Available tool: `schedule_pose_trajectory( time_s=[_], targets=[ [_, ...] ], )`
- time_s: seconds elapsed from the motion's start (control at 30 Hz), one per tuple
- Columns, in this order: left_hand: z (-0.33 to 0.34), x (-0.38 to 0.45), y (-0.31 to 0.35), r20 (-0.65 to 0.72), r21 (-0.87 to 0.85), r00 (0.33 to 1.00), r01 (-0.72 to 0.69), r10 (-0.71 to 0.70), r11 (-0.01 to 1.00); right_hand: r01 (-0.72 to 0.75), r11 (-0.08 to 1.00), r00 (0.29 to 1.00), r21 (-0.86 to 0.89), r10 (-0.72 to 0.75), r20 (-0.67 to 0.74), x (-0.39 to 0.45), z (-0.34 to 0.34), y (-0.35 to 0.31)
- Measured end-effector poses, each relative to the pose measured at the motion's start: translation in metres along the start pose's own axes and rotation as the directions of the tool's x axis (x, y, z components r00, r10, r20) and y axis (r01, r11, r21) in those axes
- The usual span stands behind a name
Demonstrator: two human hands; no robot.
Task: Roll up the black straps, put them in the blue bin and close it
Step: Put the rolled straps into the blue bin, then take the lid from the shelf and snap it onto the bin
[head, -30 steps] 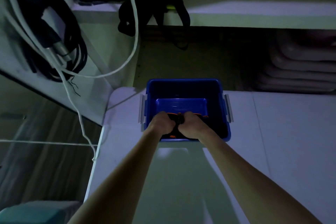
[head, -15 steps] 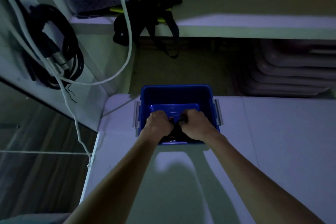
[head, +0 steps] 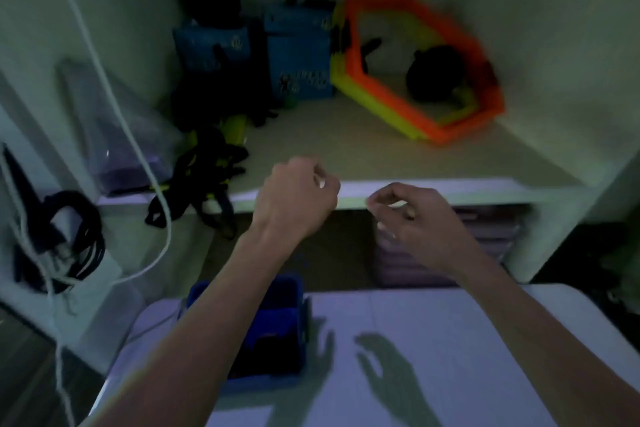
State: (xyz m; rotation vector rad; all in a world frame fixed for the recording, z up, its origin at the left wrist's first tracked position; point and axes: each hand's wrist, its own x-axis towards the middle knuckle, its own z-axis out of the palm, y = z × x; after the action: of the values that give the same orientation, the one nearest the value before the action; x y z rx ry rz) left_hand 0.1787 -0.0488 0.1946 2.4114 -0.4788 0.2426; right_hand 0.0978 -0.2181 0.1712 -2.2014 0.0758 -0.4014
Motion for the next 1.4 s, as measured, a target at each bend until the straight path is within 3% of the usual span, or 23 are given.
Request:
schedule_pose_trajectory(
  time_s=[0.07, 0.13, 0.3, 0.4, 0.5, 0.6, 0.77, 0.87, 1.07, 1.2, 1.3, 1.4],
  targets=[
    [-0.019, 0.019, 0.053, -0.132, -0.012, 0.983, -0.13, 0.127, 0.991, 0.11, 0.994, 0.989, -0.027, -0.112, -0.101, 0.009, -0.057, -0.019],
    [-0.04, 0.038, 0.103, -0.271, 0.035, 0.923, -0.275, 0.274, 0.961, 0.227, 0.97, 0.954, -0.082, -0.239, -0.181, 0.019, -0.111, -0.039],
    [-0.086, 0.081, 0.204, -0.429, 0.215, 0.738, -0.477, 0.521, 0.852, 0.422, 0.85, 0.77, -0.315, -0.52, -0.37, 0.052, -0.222, -0.082],
    [-0.107, 0.11, 0.245, -0.496, 0.288, 0.659, -0.489, 0.565, 0.823, 0.405, 0.731, 0.64, -0.548, -0.655, -0.401, 0.08, -0.274, -0.102],
    [-0.114, 0.146, 0.274, -0.502, 0.388, 0.633, -0.444, 0.59, 0.807, 0.227, 0.586, 0.561, -0.778, -0.732, -0.387, 0.112, -0.32, -0.115],
    [-0.11, 0.177, 0.289, -0.434, 0.483, 0.657, -0.409, 0.617, 0.774, 0.093, 0.544, 0.601, -0.834, -0.698, -0.389, 0.14, -0.355, -0.118],
    [-0.097, 0.211, 0.307, -0.33, 0.536, 0.745, -0.357, 0.579, 0.765, -0.041, 0.499, 0.748, -0.866, -0.559, -0.357, 0.179, -0.39, -0.107],
    [-0.09, 0.217, 0.309, -0.342, 0.574, 0.75, -0.309, 0.566, 0.758, -0.061, 0.474, 0.763, -0.878, -0.545, -0.347, 0.192, -0.396, -0.1],
    [-0.086, 0.222, 0.305, -0.401, 0.578, 0.702, -0.305, 0.589, 0.757, -0.086, 0.413, 0.673, -0.907, -0.647, -0.359, 0.196, -0.402, -0.094],
    [-0.089, 0.218, 0.312, -0.396, 0.543, 0.732, -0.3, 0.554, 0.784, -0.033, 0.292, 0.62, -0.956, -0.744, -0.248, 0.185, -0.398, -0.094],
    [-0.095, 0.211, 0.318, -0.387, 0.487, 0.765, -0.304, 0.515, 0.819, 0.06, 0.268, 0.516, -0.962, -0.833, -0.199, 0.167, -0.387, -0.092],
    [-0.1, 0.195, 0.318, -0.428, 0.363, 0.757, -0.357, 0.494, 0.861, 0.11, 0.241, 0.401, -0.964, -0.898, -0.179, 0.142, -0.371, -0.089]
  ],
)
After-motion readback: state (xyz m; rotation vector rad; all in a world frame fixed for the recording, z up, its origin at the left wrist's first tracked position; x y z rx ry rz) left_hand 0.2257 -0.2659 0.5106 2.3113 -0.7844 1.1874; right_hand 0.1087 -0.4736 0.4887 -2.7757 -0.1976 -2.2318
